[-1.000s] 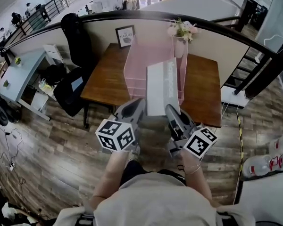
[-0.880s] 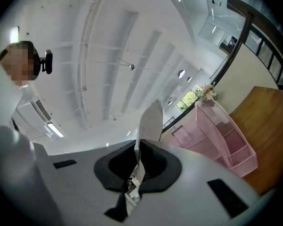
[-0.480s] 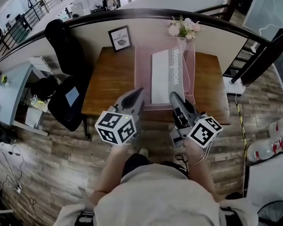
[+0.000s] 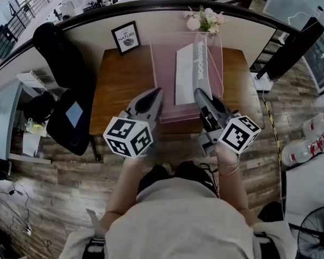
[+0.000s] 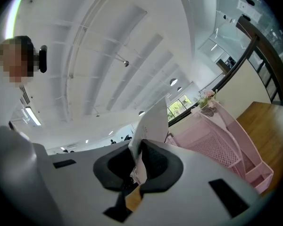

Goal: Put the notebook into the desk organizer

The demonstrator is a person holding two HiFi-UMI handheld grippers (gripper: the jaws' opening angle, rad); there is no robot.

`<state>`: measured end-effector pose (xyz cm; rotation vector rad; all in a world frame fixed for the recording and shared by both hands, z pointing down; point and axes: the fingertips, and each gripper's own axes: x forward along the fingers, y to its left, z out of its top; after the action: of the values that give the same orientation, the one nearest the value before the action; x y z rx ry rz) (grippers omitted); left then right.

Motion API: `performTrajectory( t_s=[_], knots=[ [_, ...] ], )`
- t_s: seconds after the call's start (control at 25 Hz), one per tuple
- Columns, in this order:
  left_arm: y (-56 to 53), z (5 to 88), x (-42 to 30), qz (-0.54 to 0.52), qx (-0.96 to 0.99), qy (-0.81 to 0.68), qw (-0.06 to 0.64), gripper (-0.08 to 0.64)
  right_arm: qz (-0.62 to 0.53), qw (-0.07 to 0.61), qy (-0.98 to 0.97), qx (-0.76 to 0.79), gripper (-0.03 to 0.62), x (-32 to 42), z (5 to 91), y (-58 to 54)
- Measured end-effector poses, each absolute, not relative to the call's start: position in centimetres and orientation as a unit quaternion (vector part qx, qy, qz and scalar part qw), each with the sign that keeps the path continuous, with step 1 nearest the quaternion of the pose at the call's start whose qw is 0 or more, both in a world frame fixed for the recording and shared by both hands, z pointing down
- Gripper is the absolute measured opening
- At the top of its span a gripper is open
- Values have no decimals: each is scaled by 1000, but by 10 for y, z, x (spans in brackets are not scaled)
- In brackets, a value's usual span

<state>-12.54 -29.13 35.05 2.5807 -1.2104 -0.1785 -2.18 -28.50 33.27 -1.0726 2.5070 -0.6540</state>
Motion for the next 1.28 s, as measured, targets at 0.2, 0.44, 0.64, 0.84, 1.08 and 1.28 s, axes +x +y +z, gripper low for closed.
performTrajectory(
  t_s=[0.2, 0.44, 0.64, 0.84, 1.08, 1.28],
  knots=[
    [-300, 351, -128, -54, 898, -416, 134, 9, -225, 156, 885, -376, 12, -27, 332, -295],
    [-309, 350, -126, -50, 896, -420, 134, 9, -239, 130, 886, -376, 12, -36, 338, -310],
    [-312, 348, -121, -51, 894, -424, 137, 9, -257, 125, 885, -369, 12, -37, 342, -320],
    [-311, 345, -120, -57, 889, -432, 138, 9, -268, 115, 879, -378, 13, -35, 352, -332],
    [-317, 343, -118, -57, 887, -439, 135, 8, -279, 100, 872, -389, 22, -31, 362, -343],
    [-319, 341, -115, -64, 885, -440, 138, 9, -246, 33, 862, -442, 56, -22, 372, -351]
  ],
)
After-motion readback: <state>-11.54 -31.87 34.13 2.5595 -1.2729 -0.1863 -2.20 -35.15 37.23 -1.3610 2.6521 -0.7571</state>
